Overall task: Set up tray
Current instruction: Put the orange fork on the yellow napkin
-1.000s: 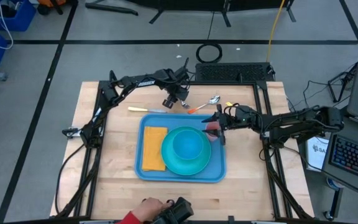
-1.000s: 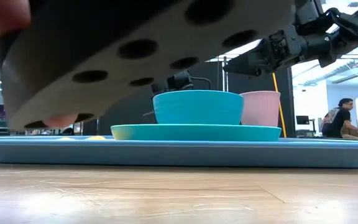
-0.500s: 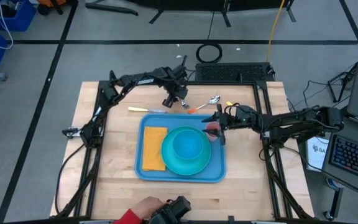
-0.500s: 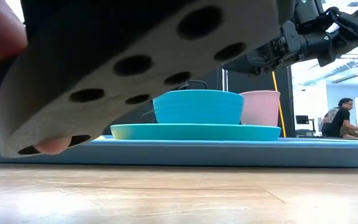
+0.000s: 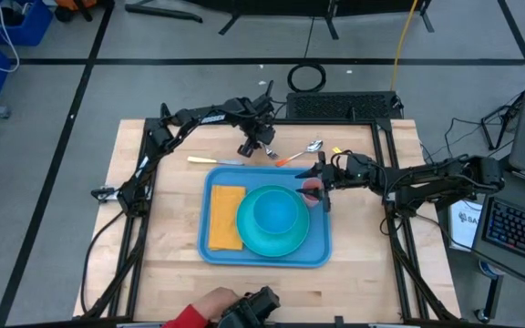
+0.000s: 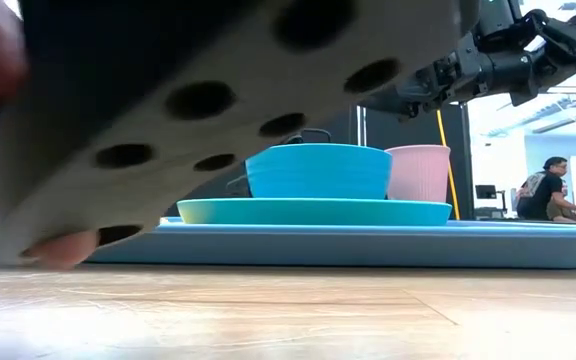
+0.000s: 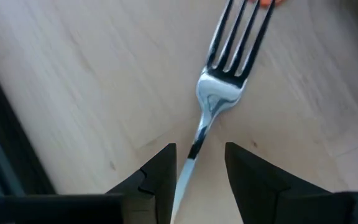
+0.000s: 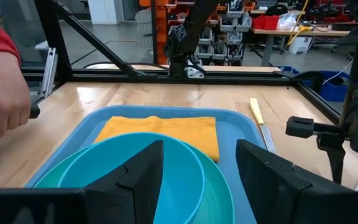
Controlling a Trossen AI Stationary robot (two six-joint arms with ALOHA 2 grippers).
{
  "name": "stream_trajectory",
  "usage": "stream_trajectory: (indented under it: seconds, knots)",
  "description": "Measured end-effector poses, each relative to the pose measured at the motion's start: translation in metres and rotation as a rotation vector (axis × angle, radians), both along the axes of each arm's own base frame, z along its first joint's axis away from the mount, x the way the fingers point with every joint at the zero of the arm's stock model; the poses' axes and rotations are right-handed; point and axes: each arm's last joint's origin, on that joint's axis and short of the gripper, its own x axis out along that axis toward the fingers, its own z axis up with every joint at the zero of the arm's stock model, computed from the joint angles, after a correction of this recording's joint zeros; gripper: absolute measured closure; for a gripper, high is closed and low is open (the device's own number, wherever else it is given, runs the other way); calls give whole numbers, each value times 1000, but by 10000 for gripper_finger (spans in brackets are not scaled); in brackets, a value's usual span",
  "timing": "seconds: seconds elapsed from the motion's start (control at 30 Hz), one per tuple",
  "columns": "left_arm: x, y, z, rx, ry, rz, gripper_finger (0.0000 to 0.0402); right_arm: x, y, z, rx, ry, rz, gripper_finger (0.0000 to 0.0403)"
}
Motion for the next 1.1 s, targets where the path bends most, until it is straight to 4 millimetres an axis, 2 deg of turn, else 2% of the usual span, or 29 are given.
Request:
stream_trajectory:
  seconds: [0.2, 0.33, 0.83, 1.0, 1.1]
  knots:
    - [-2, -1, -6, -53, 10, -3, 324, 0, 0, 0, 18, 0, -3, 209]
    - [-3, 0, -6, -59, 15, 5, 347, 0, 0, 1, 16, -8, -3, 209]
    - [-3, 0, -6, -64, 17, 19, 357, 1, 0, 0, -1, -3, -3, 209]
    - [-2, 1, -5, -57, 20, 58, 387, 3, -1, -4, 1, 11, -3, 209]
    - [-3, 2, -5, -52, 17, 64, 389, 5, -1, -6, 0, 7, -3, 209]
